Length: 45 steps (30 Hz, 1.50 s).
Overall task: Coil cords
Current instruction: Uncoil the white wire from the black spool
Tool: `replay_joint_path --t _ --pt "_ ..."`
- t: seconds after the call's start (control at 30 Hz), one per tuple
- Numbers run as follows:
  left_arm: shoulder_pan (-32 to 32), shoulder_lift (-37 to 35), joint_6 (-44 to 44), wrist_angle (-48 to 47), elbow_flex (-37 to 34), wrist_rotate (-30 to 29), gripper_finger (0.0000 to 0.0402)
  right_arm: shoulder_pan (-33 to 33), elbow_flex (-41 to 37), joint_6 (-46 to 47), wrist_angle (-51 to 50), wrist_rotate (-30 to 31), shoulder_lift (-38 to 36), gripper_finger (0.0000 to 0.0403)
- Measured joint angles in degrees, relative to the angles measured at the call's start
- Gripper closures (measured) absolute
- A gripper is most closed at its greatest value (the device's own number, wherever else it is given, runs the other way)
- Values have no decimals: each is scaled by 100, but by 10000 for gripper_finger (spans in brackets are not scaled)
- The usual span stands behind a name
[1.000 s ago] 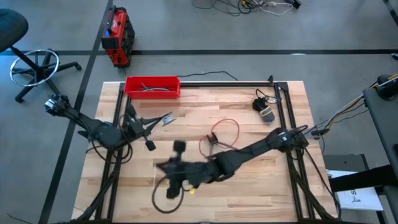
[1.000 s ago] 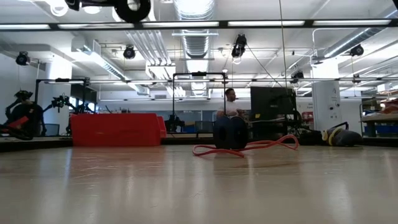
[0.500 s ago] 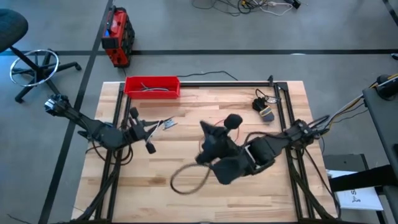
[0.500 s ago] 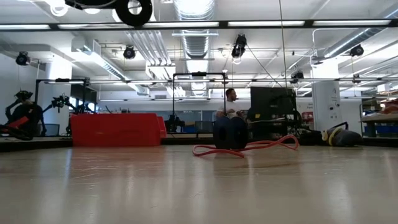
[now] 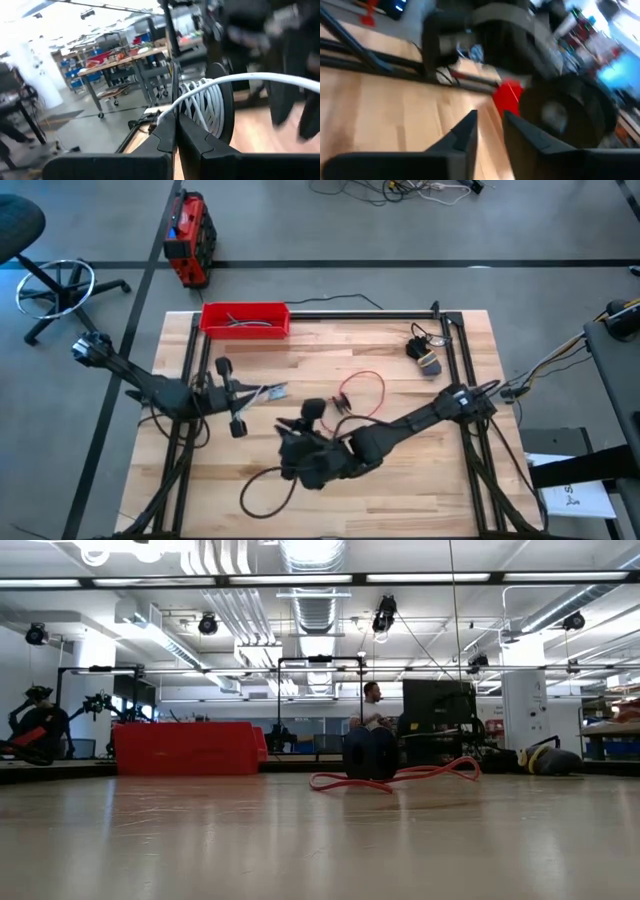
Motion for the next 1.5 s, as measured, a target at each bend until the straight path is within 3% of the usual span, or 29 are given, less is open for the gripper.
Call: replay_joint_path --t 0.1,0.27,0.47,0.63,0.9,1.0,1.33,1.5 --pt "1 111 372 -30 -112 31 401 -73 80 -818 632 -322 17 303" --pt "39 325 549 -111 -131 -91 401 -369 232 -1476 704 -760 -155 249" --pt "89 599 700 -132 -45 -147 401 -709 190 -2097 648 -1243 -42 238" --pt "147 739 693 -236 -45 -282 401 -995 117 -1904 692 -1193 -53 269" --pt "247 771 551 -267 -45 -340 401 -1186 106 -1798 674 -1537 -53 391" --pt "371 779 346 -274 -45 -393 401 -1165 265 -1681 876 -1799 -53 393" --pt "950 955 -921 -315 -51 -915 401 -1139 453 191 787 -3821 -55 401" --pt "1091 957 -1450 -265 -53 -1105 401 -1091 266 888 611 -3970 -55 402"
